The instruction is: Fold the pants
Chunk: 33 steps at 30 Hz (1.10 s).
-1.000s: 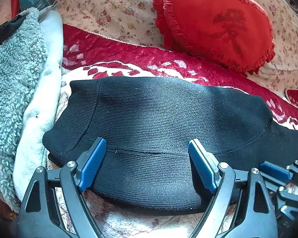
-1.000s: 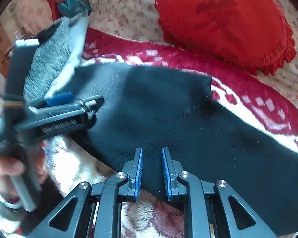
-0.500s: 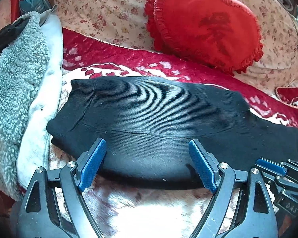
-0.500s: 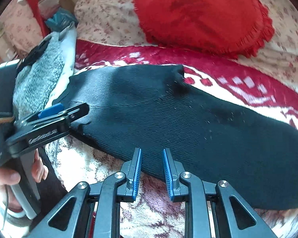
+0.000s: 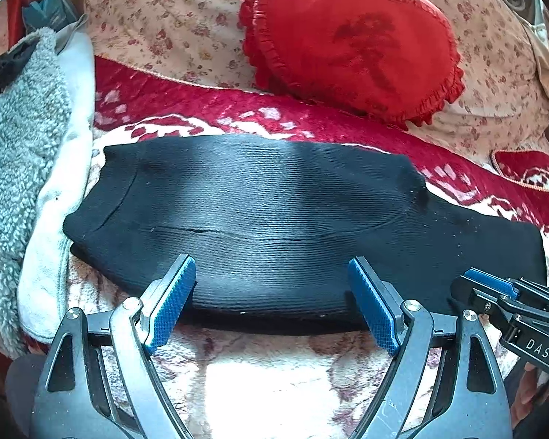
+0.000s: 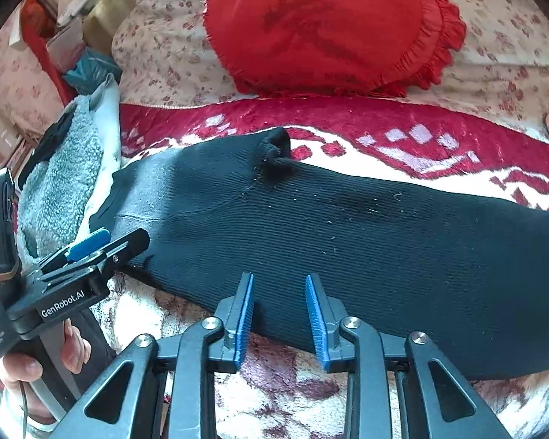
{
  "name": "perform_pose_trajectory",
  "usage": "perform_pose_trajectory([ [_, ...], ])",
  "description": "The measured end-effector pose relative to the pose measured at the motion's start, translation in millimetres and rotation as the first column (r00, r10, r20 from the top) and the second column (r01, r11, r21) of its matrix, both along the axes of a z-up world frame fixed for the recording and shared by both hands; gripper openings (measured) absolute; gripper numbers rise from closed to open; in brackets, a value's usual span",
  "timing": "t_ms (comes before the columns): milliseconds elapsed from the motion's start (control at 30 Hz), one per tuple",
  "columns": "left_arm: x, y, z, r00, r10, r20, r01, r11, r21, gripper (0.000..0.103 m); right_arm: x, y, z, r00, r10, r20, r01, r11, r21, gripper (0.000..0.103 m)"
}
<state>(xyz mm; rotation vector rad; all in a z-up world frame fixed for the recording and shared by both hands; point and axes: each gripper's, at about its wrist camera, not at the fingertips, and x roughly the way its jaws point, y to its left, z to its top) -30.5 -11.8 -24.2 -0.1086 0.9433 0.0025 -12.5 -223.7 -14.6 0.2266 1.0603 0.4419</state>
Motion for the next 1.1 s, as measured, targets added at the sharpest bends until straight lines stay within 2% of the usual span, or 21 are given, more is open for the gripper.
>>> perform_pose_trajectory([
  [267,7.2,-33.5,0.3,0.994,-0.102,-0.028,0.1,0.993,-0.07,0.085,-2.4,-34.9,-4.2,0.998,-0.058,-0.019,0.058,0.998,0.002,0.032],
  [400,10.6,-61.3,9.3,0.987,-0.157,-0.018,0.155,0.985,-0.081,0.085,1.2,-59.0,2.2,0.997,-0.07,-0.014,0.069,0.997,-0.045,0.032],
  [500,10.1,-87.2,15.6,0.975,-0.223,-0.005,0.222,0.971,-0.085,0.085,6.3,-94.3,17.0,0.995,-0.101,0.008,0.102,0.992,-0.07,0.033],
  [600,6.9,-110.9,10.7,0.956,-0.288,-0.05,0.279,0.95,-0.144,0.085,11.4,-138.6,28.3,0.984,-0.179,0.016,0.179,0.977,-0.111,0.036],
  [767,-11.1,-137.2,1.5,0.943,-0.305,-0.132,0.265,0.93,-0.255,0.085,18.4,-203.3,24.3,0.957,-0.291,-0.015,0.284,0.942,-0.181,0.038],
  [867,-17.5,-155.1,-1.1,0.937,-0.307,-0.166,0.238,0.91,-0.34,0.085,22.4,-234.2,11.5,0.941,-0.331,-0.071,0.318,0.936,-0.151,0.038],
  [967,-21.3,-178.1,-0.6,0.935,-0.305,-0.181,0.224,0.903,-0.368,0.085,21.9,-250.4,2.2,0.933,-0.343,-0.108,0.332,0.937,-0.107,0.039],
  [1100,-20.0,-203.9,-1.5,0.933,-0.293,-0.207,0.167,0.866,-0.471,0.085,24.6,-261.8,-10.8,0.932,-0.331,-0.149,0.33,0.943,-0.035,0.04],
])
